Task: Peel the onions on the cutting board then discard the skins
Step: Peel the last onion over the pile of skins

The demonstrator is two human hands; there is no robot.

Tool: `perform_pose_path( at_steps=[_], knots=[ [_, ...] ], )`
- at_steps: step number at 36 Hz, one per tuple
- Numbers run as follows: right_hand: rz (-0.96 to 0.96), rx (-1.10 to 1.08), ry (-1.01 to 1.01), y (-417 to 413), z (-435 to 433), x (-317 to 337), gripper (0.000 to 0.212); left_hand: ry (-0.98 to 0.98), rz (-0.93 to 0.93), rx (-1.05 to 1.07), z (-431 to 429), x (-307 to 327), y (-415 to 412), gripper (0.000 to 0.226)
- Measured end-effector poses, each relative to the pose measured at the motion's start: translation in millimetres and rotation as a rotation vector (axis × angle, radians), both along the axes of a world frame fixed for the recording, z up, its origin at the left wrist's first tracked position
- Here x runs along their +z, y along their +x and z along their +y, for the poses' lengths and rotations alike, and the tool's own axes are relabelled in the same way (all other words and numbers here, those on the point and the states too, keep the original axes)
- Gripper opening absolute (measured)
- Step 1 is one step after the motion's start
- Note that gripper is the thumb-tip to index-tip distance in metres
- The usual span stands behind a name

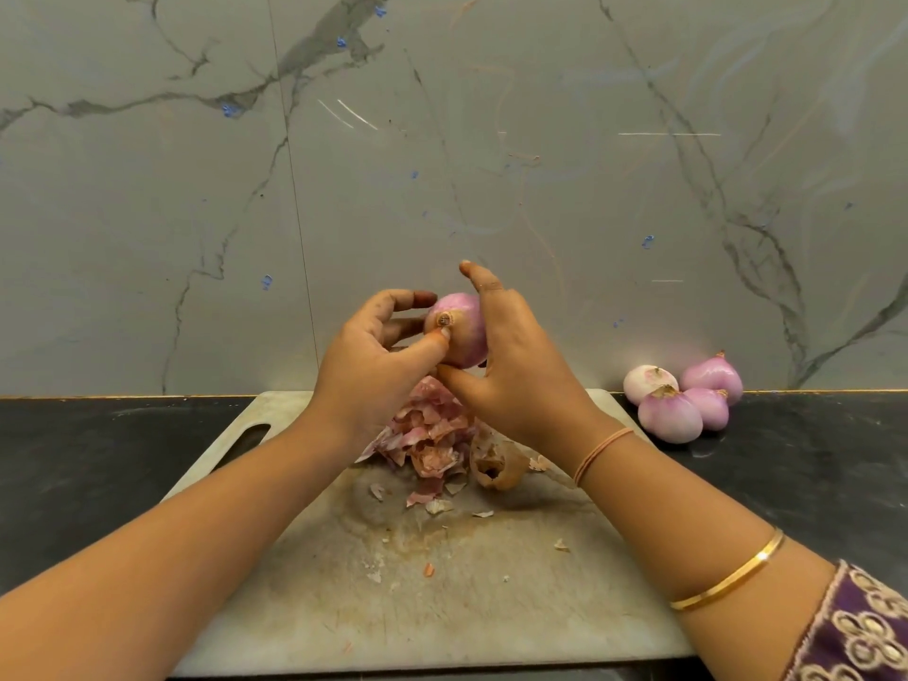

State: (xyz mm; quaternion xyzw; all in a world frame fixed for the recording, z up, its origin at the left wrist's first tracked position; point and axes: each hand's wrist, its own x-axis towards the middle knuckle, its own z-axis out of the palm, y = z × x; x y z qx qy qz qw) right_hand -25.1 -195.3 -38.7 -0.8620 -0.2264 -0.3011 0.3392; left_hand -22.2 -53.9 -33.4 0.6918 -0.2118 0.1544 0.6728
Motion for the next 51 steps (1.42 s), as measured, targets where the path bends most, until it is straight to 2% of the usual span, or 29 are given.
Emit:
perform_pose_path(
  at_steps=[3, 6, 12, 15, 19, 26, 30, 33, 36, 39, 42, 48, 51],
  knots=[
    [-0.017, -0.019, -0.023, 0, 0, 2, 0.077, -0.018, -0.011, -0.043, 0, 1, 0, 0.027],
    [0.056, 0.047, 0.025, 0, 0, 3, 0.072, -0.034, -0.01, -0.031, 2, 0, 2, 0.029],
    [0.087, 0.107, 0.075, 1, -2, 5, 0.069, -0.071, 0.005, -0.032, 5, 2, 4, 0.024],
    [0.069, 0.09, 0.069, 0, -3, 5, 0.077, -0.096, 0.016, -0.052, 4, 3, 3, 0.02],
    [-0.018, 0.025, 0.013, 0, -1, 3, 0.068, -0.121, 0.061, -0.085, 3, 3, 1, 0.017],
    [-0.022, 0.031, -0.027, 0, 1, 3, 0.065, -0.032, 0.058, 0.002, 3, 4, 3, 0.018],
    [-0.023, 0.039, -0.039, -3, 3, 4, 0.056, 0.086, -0.013, 0.071, 4, 3, 5, 0.019],
    [-0.023, 0.049, -0.034, -5, 4, 4, 0.048, 0.17, -0.096, 0.176, 8, 2, 7, 0.028],
    [-0.017, 0.056, -0.05, -5, 6, 3, 0.049, 0.194, -0.135, 0.234, 14, 2, 10, 0.037],
    [0.005, 0.06, -0.023, -4, 3, 3, 0.054, 0.217, -0.132, 0.155, 11, 2, 6, 0.032],
    [0.017, 0.044, -0.034, -3, 0, 3, 0.054, 0.181, -0.096, 0.067, 5, 2, 2, 0.015],
    [0.023, 0.022, -0.044, -2, 2, 1, 0.052, 0.094, -0.004, 0.045, 2, -2, 4, 0.022],
    [0.031, 0.013, -0.047, -3, 2, 0, 0.049, 0.117, -0.018, 0.053, 2, -3, 5, 0.019]
  ],
)
